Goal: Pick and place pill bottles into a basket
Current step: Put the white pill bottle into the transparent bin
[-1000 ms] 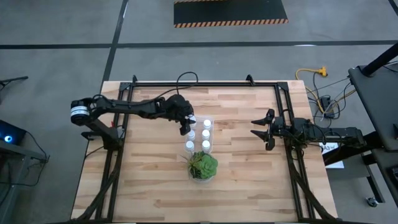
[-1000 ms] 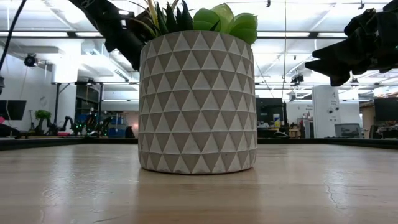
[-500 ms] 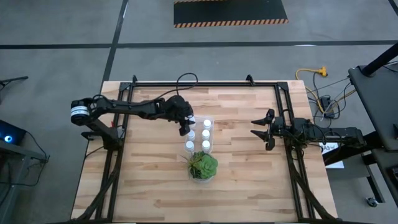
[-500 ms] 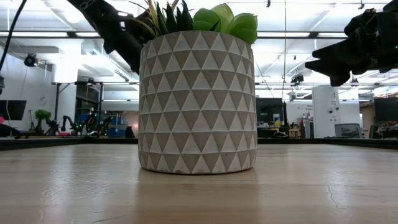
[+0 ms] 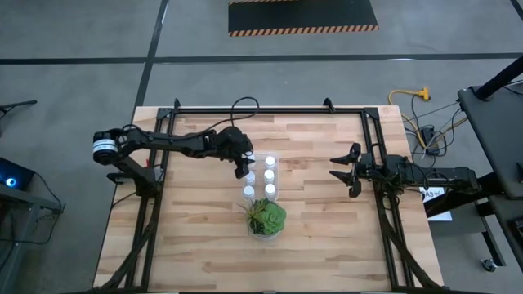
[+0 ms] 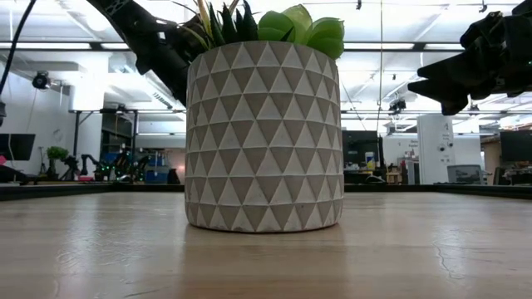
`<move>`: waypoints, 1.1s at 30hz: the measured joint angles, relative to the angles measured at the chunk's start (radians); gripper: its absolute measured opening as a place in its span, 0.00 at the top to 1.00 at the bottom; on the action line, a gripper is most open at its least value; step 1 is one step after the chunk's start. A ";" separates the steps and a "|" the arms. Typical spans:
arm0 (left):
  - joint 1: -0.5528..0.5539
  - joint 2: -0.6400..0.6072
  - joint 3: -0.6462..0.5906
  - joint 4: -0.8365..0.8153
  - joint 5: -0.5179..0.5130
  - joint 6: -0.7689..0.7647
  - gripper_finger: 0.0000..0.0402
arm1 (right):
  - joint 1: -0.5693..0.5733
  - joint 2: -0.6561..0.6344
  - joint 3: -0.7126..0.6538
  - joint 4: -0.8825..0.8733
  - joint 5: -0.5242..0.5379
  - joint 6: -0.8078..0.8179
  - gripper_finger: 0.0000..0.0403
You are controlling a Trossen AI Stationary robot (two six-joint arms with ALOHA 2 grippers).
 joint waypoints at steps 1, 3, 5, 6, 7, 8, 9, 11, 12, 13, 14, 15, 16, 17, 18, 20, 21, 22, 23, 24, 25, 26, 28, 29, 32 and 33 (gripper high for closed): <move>0.000 0.000 0.001 0.001 0.000 0.000 0.60 | 0.000 0.000 0.000 0.000 0.000 0.000 0.48; 0.000 0.000 0.001 0.018 0.000 -0.001 0.59 | 0.000 0.000 0.000 0.000 0.000 0.000 0.48; 0.000 0.000 0.000 0.038 0.000 -0.019 0.59 | 0.000 0.000 0.000 0.000 0.000 0.000 0.48; 0.001 0.000 -0.001 0.038 0.000 -0.027 0.59 | 0.000 0.000 0.000 0.000 0.000 0.000 0.48; 0.001 0.000 -0.002 0.036 0.000 -0.039 0.59 | 0.000 0.000 0.000 0.000 0.000 0.000 0.48; 0.001 0.001 -0.002 0.036 0.000 -0.046 0.59 | 0.000 0.000 0.000 0.000 0.000 0.000 0.48; 0.001 0.006 -0.002 0.039 0.000 -0.048 0.59 | 0.000 0.000 0.000 0.000 0.000 0.000 0.48; 0.001 0.013 -0.002 0.038 0.000 -0.049 0.59 | 0.000 0.000 0.000 0.000 0.000 0.000 0.48; 0.001 0.013 -0.003 0.032 0.000 -0.049 0.59 | 0.000 0.000 0.000 0.000 0.000 0.000 0.48; 0.000 0.013 -0.004 0.034 0.000 -0.049 0.59 | 0.000 0.000 0.000 0.000 0.000 0.000 0.48; 0.000 0.013 -0.004 0.039 0.000 -0.049 0.59 | 0.000 0.000 0.000 0.000 0.000 0.000 0.48; 0.001 0.013 -0.005 0.042 0.000 -0.049 0.59 | 0.000 0.000 0.000 0.000 0.000 0.000 0.48; 0.001 0.013 -0.007 0.041 0.000 -0.049 0.59 | 0.000 0.000 0.000 0.000 0.000 0.000 0.48; 0.001 0.015 -0.008 0.036 0.000 -0.049 0.59 | 0.000 0.000 0.000 0.000 0.000 0.000 0.48; 0.001 0.017 -0.009 0.035 0.000 -0.049 0.59 | 0.000 0.000 0.000 0.000 0.000 0.000 0.48; 0.001 0.018 -0.010 0.036 0.000 -0.049 0.59 | 0.000 0.000 0.000 0.000 0.000 0.000 0.48; 0.001 0.018 -0.011 0.037 0.000 -0.049 0.59 | 0.000 0.000 0.000 0.000 0.000 0.000 0.48; 0.000 0.018 -0.013 0.039 0.000 -0.049 0.59 | 0.000 0.000 0.000 0.000 0.000 0.000 0.48; 0.000 0.018 -0.016 0.037 0.000 -0.050 0.59 | 0.000 0.000 0.000 0.000 0.000 0.000 0.48; 0.001 0.018 -0.019 0.035 0.001 -0.050 0.59 | 0.000 0.000 0.000 0.000 0.000 0.000 0.48; 0.001 0.018 -0.020 0.035 0.000 -0.050 0.59 | 0.000 0.000 0.000 0.000 0.000 0.000 0.48; 0.001 0.018 -0.020 0.036 0.000 -0.050 0.59 | 0.000 0.000 0.000 0.000 0.000 0.000 0.48; 0.001 0.018 -0.020 0.036 0.000 -0.050 0.59 | 0.000 0.000 0.000 0.000 0.000 0.000 0.48; 0.001 0.018 -0.020 0.036 0.001 -0.050 0.59 | 0.000 0.000 0.000 0.000 0.000 0.000 0.48; 0.001 0.018 -0.020 0.037 0.010 -0.049 0.59 | 0.000 0.000 0.000 0.000 0.000 0.000 0.48; 0.000 0.018 -0.020 0.037 0.012 -0.049 0.59 | 0.000 0.000 0.000 0.000 0.000 0.000 0.48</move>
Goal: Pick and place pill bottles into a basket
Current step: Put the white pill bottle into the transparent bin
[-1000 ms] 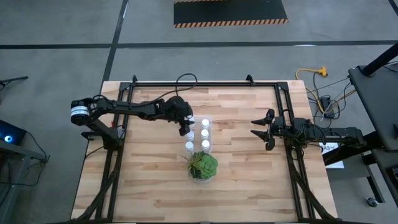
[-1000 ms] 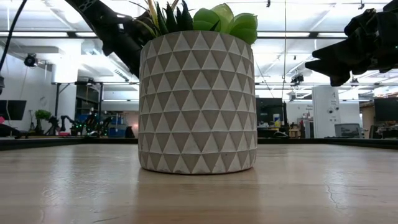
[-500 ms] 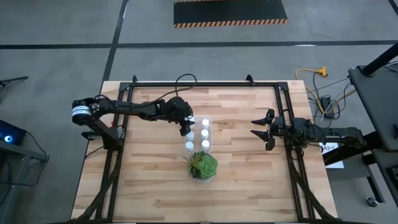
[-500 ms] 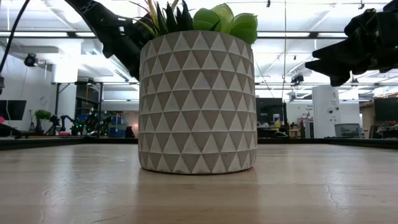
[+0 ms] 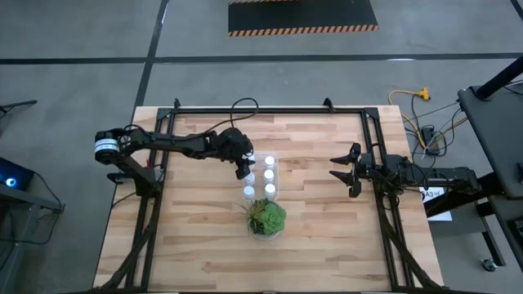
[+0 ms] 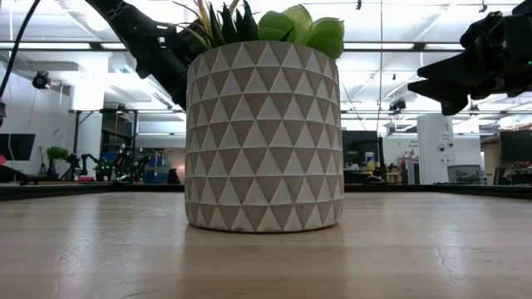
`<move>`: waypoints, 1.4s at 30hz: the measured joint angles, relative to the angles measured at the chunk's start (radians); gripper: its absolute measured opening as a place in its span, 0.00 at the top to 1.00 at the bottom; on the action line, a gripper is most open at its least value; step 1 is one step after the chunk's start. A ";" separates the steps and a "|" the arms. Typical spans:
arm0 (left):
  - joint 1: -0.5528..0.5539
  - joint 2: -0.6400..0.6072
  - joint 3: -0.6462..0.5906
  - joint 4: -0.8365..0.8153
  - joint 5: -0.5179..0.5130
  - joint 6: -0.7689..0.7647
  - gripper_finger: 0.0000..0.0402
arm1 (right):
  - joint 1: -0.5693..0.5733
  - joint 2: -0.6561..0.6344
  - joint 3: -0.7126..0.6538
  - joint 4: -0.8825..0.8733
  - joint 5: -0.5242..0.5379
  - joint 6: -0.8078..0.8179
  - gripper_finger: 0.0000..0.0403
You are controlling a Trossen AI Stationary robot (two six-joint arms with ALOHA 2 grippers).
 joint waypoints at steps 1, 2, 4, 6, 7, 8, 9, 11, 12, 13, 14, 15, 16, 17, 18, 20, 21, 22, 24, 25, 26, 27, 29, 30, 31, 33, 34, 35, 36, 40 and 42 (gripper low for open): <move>0.000 0.000 0.000 0.000 0.006 0.000 0.58 | 0.000 0.000 0.000 0.000 0.000 0.000 0.48; 0.000 0.000 0.000 0.000 0.012 0.000 0.58 | 0.000 0.000 0.000 0.000 0.000 0.000 0.48; 0.000 0.000 0.000 0.000 0.015 0.000 0.56 | 0.000 0.000 0.000 0.000 0.000 0.000 0.48; 0.000 0.000 0.000 0.000 0.018 0.000 0.53 | 0.000 0.000 0.000 0.000 0.000 0.000 0.48; 0.000 0.000 0.000 0.001 0.018 0.000 0.52 | 0.000 0.000 0.000 0.000 0.000 0.000 0.48; 0.000 0.000 0.000 0.001 0.018 0.000 0.50 | 0.000 0.000 0.000 0.000 0.000 0.000 0.48; 0.000 0.000 0.000 0.000 0.018 0.000 0.49 | 0.000 0.000 0.000 0.000 0.000 0.000 0.48; 0.000 0.000 0.000 0.001 0.019 0.000 0.47 | 0.000 0.000 0.000 0.000 0.000 0.000 0.48; 0.000 0.000 0.000 0.000 0.020 0.000 0.46 | 0.000 0.000 0.000 0.000 0.000 0.000 0.48; 0.000 0.000 0.000 0.000 0.020 0.000 0.46 | 0.000 0.000 0.000 0.000 0.000 0.000 0.48; 0.000 0.000 0.000 0.000 0.020 -0.001 0.46 | 0.000 0.000 0.000 0.000 0.000 0.000 0.48; 0.000 0.000 0.000 0.000 0.020 -0.001 0.46 | 0.000 0.000 0.000 0.000 0.000 0.000 0.48; 0.000 0.000 0.000 0.000 0.020 -0.001 0.45 | 0.000 0.000 0.000 0.000 0.000 0.000 0.48; 0.000 0.000 0.000 0.000 0.020 -0.001 0.45 | 0.000 0.000 0.000 0.000 0.000 0.000 0.48; 0.000 0.000 0.000 0.000 0.020 -0.001 0.45 | 0.000 0.000 0.000 0.000 0.000 0.000 0.48; 0.000 0.000 0.000 0.000 0.020 -0.001 0.45 | 0.000 0.000 0.000 0.000 0.000 0.000 0.48; 0.000 0.000 0.000 0.000 0.020 -0.001 0.45 | 0.000 0.000 0.000 0.000 0.000 0.000 0.48; 0.000 0.000 0.000 0.000 0.020 -0.001 0.45 | 0.000 0.000 0.000 0.000 0.000 0.000 0.48; 0.000 0.000 0.000 0.000 0.020 -0.001 0.45 | 0.000 0.000 0.000 0.000 0.000 0.000 0.48; 0.000 0.000 0.000 0.000 0.020 -0.001 0.45 | 0.000 0.000 0.000 0.000 0.000 0.000 0.48; 0.000 0.000 0.000 0.000 0.020 -0.001 0.45 | 0.000 0.000 0.000 0.000 0.000 0.000 0.48; 0.000 0.000 0.000 0.000 0.020 -0.002 0.45 | 0.000 0.000 0.000 0.000 0.000 0.000 0.48; 0.000 0.000 0.000 0.000 0.020 -0.002 0.45 | 0.000 0.000 0.000 0.000 0.000 0.000 0.48; 0.000 0.000 0.000 0.000 0.020 -0.002 0.45 | 0.000 0.000 0.000 0.000 0.000 0.000 0.48; 0.000 0.000 0.000 0.000 0.020 -0.003 0.45 | 0.000 0.000 0.000 0.000 0.000 0.000 0.48; 0.000 0.000 0.000 0.001 0.020 -0.009 0.45 | 0.000 0.000 0.000 0.000 0.000 0.000 0.48; 0.000 0.000 0.000 0.000 0.020 -0.022 0.45 | 0.000 0.000 0.000 0.000 0.000 0.000 0.48; 0.000 0.000 0.000 0.000 0.020 -0.029 0.45 | 0.000 0.000 0.000 0.000 0.000 0.000 0.48; 0.000 0.000 0.000 0.000 0.020 -0.038 0.45 | 0.000 0.000 0.000 0.000 0.000 0.000 0.48; 0.000 0.000 0.001 -0.002 0.054 -0.054 0.45 | 0.000 0.000 0.000 0.000 0.000 0.000 0.48; 0.000 0.000 0.016 -0.031 0.092 -0.053 0.45 | 0.000 0.000 0.000 0.000 0.000 0.000 0.48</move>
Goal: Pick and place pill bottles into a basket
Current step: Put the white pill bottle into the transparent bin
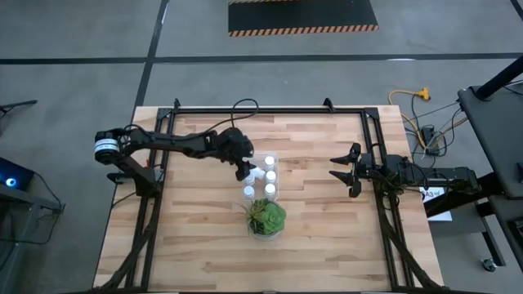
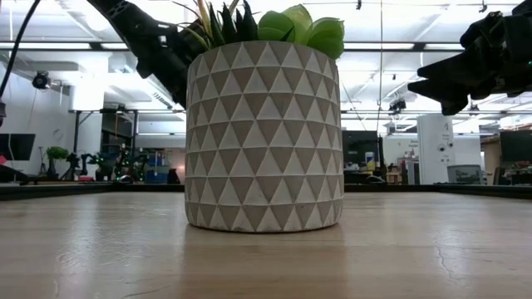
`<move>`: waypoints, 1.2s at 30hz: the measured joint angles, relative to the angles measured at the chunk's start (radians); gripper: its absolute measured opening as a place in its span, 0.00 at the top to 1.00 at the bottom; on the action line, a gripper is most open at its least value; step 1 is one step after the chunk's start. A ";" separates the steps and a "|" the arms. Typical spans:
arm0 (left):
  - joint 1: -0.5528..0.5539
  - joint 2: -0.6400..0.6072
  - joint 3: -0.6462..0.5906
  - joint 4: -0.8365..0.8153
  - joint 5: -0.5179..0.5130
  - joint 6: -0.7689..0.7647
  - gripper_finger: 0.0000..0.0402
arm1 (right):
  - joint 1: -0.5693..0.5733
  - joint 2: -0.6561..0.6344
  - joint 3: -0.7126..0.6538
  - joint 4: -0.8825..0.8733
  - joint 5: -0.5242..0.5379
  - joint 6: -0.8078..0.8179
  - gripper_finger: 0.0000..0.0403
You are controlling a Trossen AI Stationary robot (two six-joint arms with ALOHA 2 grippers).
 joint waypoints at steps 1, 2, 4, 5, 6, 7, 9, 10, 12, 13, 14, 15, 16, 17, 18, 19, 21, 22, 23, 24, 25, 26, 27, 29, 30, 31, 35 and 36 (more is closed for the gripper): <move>0.000 0.000 0.011 -0.020 0.014 0.002 0.45 | 0.000 0.000 0.000 0.000 0.000 0.000 0.48; 0.000 0.000 0.022 -0.041 0.027 0.006 0.45 | 0.000 0.000 0.000 0.000 0.000 0.000 0.48; 0.000 -0.001 0.043 -0.091 0.044 0.034 0.45 | 0.000 0.000 0.000 0.000 0.000 0.000 0.48; 0.000 -0.001 0.054 -0.120 0.046 0.056 0.45 | 0.000 0.000 0.000 0.000 0.000 0.000 0.48; 0.000 -0.001 0.070 -0.153 0.047 0.080 0.45 | 0.000 0.000 0.000 0.000 0.000 0.000 0.48; 0.000 -0.001 0.088 -0.183 0.049 0.105 0.45 | 0.000 0.000 0.000 0.000 0.000 0.000 0.48; 0.000 -0.001 0.126 -0.237 0.050 0.158 0.45 | 0.000 0.000 0.000 0.000 0.000 0.000 0.48; 0.000 -0.001 0.145 -0.267 0.050 0.181 0.45 | 0.000 0.000 0.000 0.000 0.000 0.000 0.48; 0.000 -0.001 0.183 -0.318 0.049 0.219 0.45 | 0.000 0.000 0.000 0.000 0.000 0.000 0.48; -0.001 -0.001 0.203 -0.332 0.049 0.234 0.45 | 0.000 0.000 0.000 0.000 0.000 0.000 0.48; -0.001 -0.001 0.222 -0.345 0.050 0.241 0.45 | 0.000 0.000 0.000 0.000 0.000 0.000 0.48; -0.001 -0.001 0.241 -0.360 0.049 0.245 0.45 | 0.000 0.000 0.000 0.000 0.000 0.000 0.48; -0.001 -0.001 0.257 -0.376 0.049 0.245 0.45 | 0.000 0.000 0.000 0.000 0.000 0.000 0.48; 0.000 -0.001 0.272 -0.392 0.049 0.245 0.45 | 0.000 0.000 0.000 0.000 0.000 0.000 0.48; 0.000 -0.001 0.289 -0.408 0.049 0.245 0.45 | 0.000 0.000 0.000 0.000 0.000 0.000 0.48; 0.000 -0.001 0.304 -0.422 0.049 0.240 0.45 | 0.000 0.000 0.000 0.000 0.000 0.000 0.48; 0.000 0.011 0.338 -0.452 0.049 0.229 0.45 | 0.000 0.000 0.000 0.000 0.000 0.000 0.48; 0.000 0.018 0.351 -0.479 0.048 0.213 0.45 | 0.000 0.000 0.000 0.000 0.000 0.000 0.48; 0.000 0.028 0.362 -0.511 0.048 0.195 0.45 | 0.000 0.000 0.000 0.000 0.000 0.000 0.48; 0.000 0.043 0.376 -0.537 0.048 0.179 0.45 | 0.000 0.000 0.000 0.000 0.000 0.000 0.48; 0.000 0.057 0.391 -0.550 0.048 0.162 0.45 | 0.000 0.000 0.000 0.000 0.000 0.000 0.48; 0.000 0.068 0.401 -0.564 0.045 0.158 0.45 | 0.000 0.000 0.000 0.000 0.000 0.000 0.48; 0.000 0.078 0.407 -0.581 0.045 0.157 0.45 | 0.000 0.001 0.000 0.000 0.000 0.000 0.48; 0.000 0.096 0.417 -0.584 0.045 0.157 0.45 | 0.000 0.000 0.000 0.000 0.000 0.000 0.48; 0.000 0.102 0.419 -0.580 0.045 0.157 0.45 | 0.000 0.000 0.000 0.000 0.000 0.000 0.48; 0.000 0.109 0.421 -0.585 0.045 0.156 0.45 | 0.000 0.001 0.000 0.000 0.002 0.000 0.48; 0.000 0.122 0.445 -0.588 0.048 0.053 0.45 | 0.000 0.001 0.000 0.000 0.001 0.000 0.48; 0.000 0.124 0.449 -0.588 0.048 0.035 0.45 | 0.000 0.001 0.000 0.000 0.001 0.000 0.48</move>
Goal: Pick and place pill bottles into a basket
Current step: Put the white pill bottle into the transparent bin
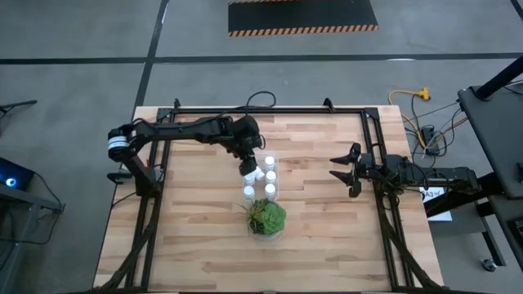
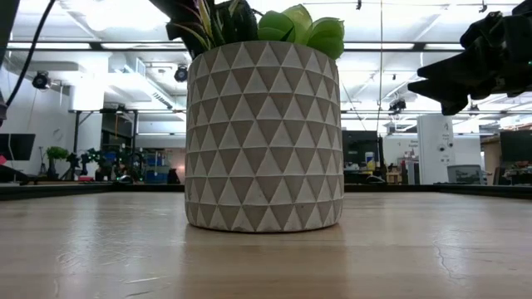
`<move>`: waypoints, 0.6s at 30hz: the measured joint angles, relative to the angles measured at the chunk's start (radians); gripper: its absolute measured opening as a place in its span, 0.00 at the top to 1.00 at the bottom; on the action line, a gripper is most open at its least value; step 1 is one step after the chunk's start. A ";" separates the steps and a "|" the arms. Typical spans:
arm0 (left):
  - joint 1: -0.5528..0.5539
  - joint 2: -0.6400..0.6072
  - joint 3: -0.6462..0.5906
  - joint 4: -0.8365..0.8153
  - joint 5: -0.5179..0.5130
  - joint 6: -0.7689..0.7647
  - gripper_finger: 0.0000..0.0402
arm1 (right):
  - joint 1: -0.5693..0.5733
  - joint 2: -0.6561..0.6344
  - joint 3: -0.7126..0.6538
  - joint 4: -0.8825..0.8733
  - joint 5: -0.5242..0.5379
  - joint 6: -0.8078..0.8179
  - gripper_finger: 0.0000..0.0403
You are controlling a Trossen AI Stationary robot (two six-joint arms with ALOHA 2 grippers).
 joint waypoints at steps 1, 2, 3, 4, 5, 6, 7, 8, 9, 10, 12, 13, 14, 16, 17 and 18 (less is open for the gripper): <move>0.000 0.002 0.002 0.000 0.000 -0.002 0.45 | 0.000 0.000 0.000 0.000 -0.001 0.000 0.48; -0.002 0.006 0.003 0.000 0.000 0.017 0.45 | 0.000 0.000 0.000 0.000 -0.001 0.000 0.48; -0.004 0.008 0.003 -0.001 -0.001 0.052 0.45 | 0.000 0.000 0.000 0.000 0.000 0.000 0.48; -0.005 0.010 0.003 -0.001 0.000 0.095 0.45 | 0.000 0.000 0.000 0.000 -0.001 0.000 0.48; -0.005 0.010 0.002 -0.002 -0.002 0.136 0.45 | 0.000 0.000 0.000 0.000 -0.001 0.000 0.48; -0.006 0.010 0.002 -0.003 -0.008 0.167 0.45 | 0.000 0.000 0.000 0.000 0.000 0.000 0.48; -0.006 0.010 0.002 -0.004 -0.015 0.191 0.45 | 0.000 0.000 0.000 0.000 0.000 0.000 0.48; -0.006 0.010 0.002 -0.004 -0.020 0.216 0.45 | 0.000 0.000 0.000 0.000 -0.001 0.000 0.48; -0.005 0.010 0.002 -0.005 -0.022 0.246 0.45 | 0.000 0.000 0.000 0.000 -0.001 0.000 0.48; -0.004 0.010 0.002 -0.011 -0.023 0.284 0.45 | 0.000 0.000 0.000 0.000 0.000 0.000 0.48; -0.002 0.010 0.003 -0.037 -0.030 0.378 0.45 | 0.000 0.000 0.000 0.000 -0.001 0.000 0.48; -0.002 0.010 0.005 -0.061 -0.035 0.434 0.45 | 0.000 0.000 0.000 0.000 -0.001 0.000 0.48; -0.003 0.010 0.005 -0.084 -0.044 0.496 0.45 | 0.000 0.000 0.000 0.000 -0.001 0.000 0.48; -0.003 0.010 0.005 -0.117 -0.050 0.614 0.45 | 0.000 0.000 0.000 0.000 -0.001 0.000 0.48; -0.003 0.010 0.005 -0.129 -0.051 0.658 0.45 | 0.000 0.000 0.000 0.000 -0.001 0.000 0.48; -0.003 0.010 0.004 -0.138 -0.053 0.689 0.45 | 0.000 0.000 0.000 0.000 -0.001 0.000 0.48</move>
